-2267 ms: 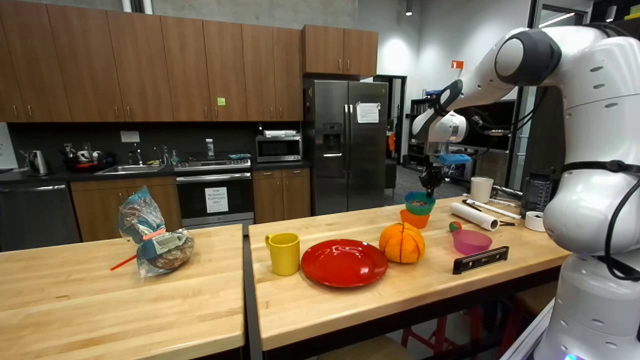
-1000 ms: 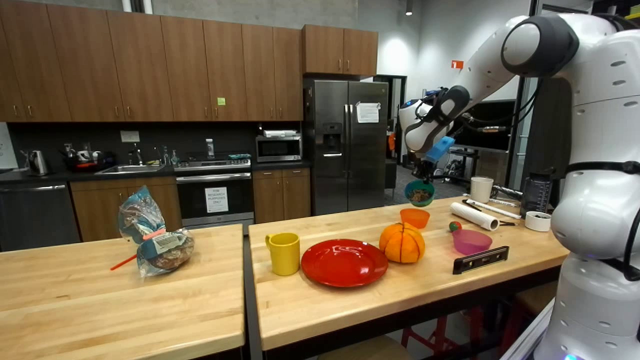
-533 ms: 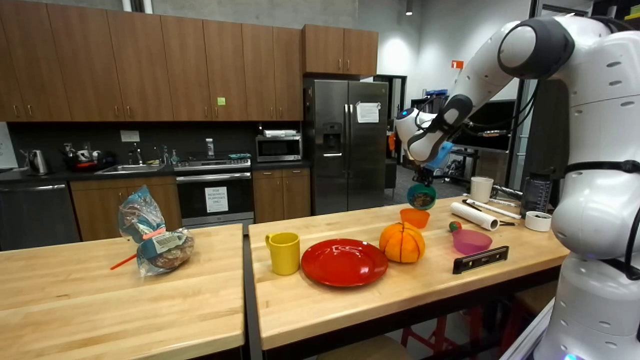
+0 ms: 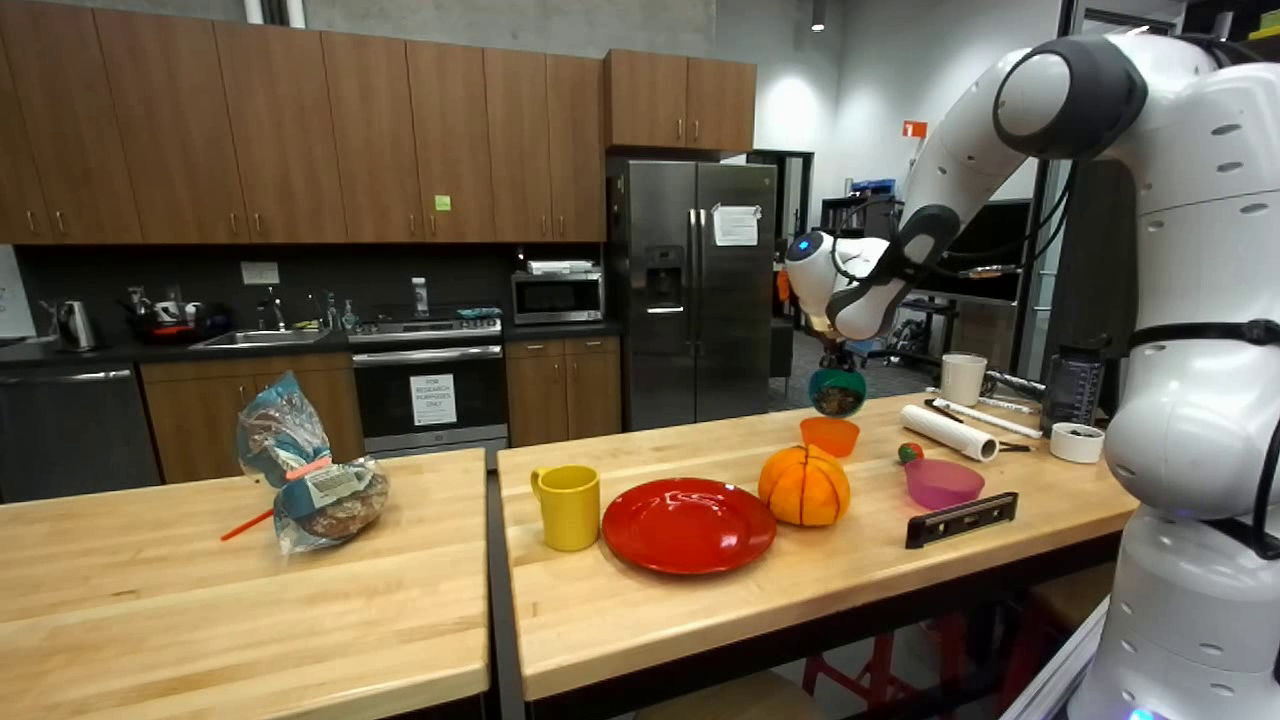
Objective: Pour the objects from the green bowl into the orange bowl
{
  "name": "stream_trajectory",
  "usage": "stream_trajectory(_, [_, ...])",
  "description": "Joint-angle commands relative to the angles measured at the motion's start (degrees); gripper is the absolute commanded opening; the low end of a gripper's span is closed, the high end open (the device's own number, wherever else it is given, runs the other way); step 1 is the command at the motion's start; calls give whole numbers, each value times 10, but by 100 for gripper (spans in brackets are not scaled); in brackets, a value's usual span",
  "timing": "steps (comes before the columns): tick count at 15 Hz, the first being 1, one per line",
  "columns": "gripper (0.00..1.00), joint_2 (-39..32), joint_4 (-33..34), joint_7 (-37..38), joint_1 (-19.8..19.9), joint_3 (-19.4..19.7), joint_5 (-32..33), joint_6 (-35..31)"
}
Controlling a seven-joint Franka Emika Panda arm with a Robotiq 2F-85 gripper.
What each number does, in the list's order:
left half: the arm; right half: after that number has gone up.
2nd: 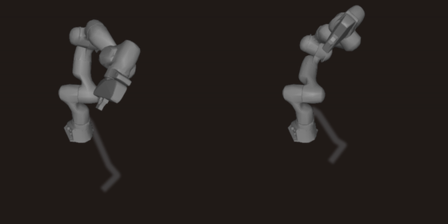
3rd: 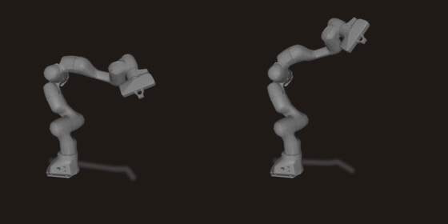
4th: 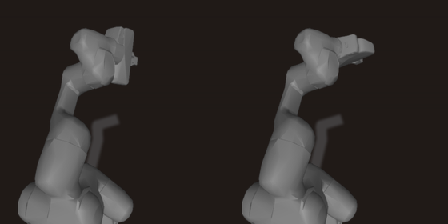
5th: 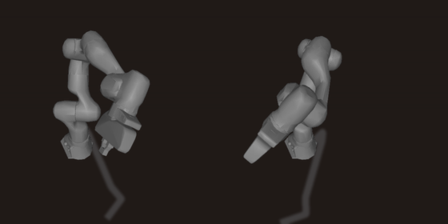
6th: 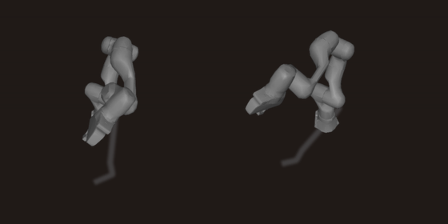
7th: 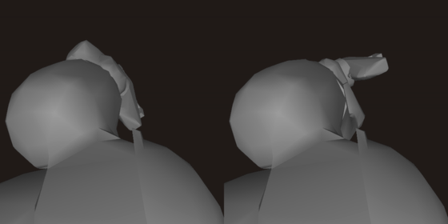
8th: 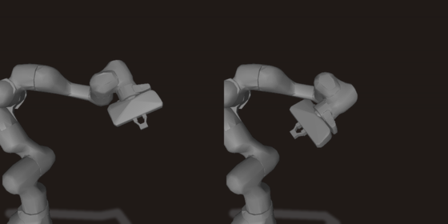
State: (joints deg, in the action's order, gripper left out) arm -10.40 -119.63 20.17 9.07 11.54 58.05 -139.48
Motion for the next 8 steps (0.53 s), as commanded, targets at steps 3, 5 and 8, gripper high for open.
stream_trajectory(3, [1, 18, -31, 94, -8, 4, 99, -4])
stream_trajectory(5, [1, 22, -40, 137, -10, 3, 144, -4])
stream_trajectory(8, [1, 29, -52, 204, -13, -3, 219, 2])
